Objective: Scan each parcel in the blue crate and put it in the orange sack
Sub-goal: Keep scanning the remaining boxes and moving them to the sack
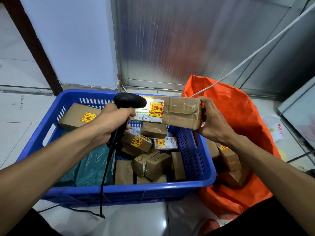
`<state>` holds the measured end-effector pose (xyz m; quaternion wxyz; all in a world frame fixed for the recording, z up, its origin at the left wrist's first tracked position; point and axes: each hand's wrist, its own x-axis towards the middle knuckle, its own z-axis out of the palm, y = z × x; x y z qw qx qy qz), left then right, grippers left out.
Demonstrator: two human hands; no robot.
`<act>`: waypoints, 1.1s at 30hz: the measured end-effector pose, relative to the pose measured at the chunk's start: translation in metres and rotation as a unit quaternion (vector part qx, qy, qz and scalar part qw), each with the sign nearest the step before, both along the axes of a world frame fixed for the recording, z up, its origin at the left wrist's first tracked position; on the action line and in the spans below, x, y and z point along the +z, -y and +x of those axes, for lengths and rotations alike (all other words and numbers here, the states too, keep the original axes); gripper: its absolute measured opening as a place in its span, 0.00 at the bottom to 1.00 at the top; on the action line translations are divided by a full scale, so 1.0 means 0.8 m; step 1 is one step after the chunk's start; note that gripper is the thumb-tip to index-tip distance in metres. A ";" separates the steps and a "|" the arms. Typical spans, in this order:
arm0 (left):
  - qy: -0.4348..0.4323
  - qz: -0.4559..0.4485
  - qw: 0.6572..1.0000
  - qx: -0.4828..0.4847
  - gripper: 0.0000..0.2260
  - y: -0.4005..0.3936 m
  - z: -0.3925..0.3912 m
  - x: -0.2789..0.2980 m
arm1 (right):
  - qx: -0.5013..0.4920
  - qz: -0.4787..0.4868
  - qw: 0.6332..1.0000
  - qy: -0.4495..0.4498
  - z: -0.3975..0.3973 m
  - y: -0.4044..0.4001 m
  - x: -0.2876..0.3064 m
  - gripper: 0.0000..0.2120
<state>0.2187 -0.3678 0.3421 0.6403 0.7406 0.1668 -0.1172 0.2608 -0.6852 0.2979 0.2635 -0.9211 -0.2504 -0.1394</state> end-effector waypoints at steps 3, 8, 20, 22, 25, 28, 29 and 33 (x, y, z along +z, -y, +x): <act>0.000 0.002 1.000 0.004 0.05 0.001 0.000 0.001 | 0.001 0.003 1.000 -0.002 0.000 -0.001 0.001 0.40; 0.000 0.010 1.000 0.011 0.05 0.002 0.001 0.000 | 0.010 0.011 1.000 -0.004 -0.001 -0.004 0.002 0.39; -0.001 0.018 1.000 0.009 0.05 0.002 0.001 0.000 | 0.018 0.009 1.000 0.003 -0.001 -0.004 0.002 0.39; 0.001 0.017 1.000 0.011 0.06 0.002 0.001 0.001 | 0.014 0.006 1.000 0.007 0.000 -0.003 0.000 0.39; -0.002 0.020 1.000 0.017 0.06 0.003 -0.001 0.003 | 0.010 0.004 1.000 0.006 0.002 -0.001 -0.002 0.39; -0.004 0.024 1.000 0.014 0.06 0.003 -0.002 0.005 | 0.008 0.005 1.000 0.000 0.003 0.000 -0.001 0.39; -0.005 0.024 1.000 0.015 0.06 0.004 -0.002 0.005 | 0.009 0.005 1.000 -0.001 0.003 0.001 -0.001 0.39; -0.006 0.028 0.999 0.018 0.06 0.004 -0.002 0.006 | 0.005 -0.002 1.000 0.000 0.003 0.002 -0.001 0.39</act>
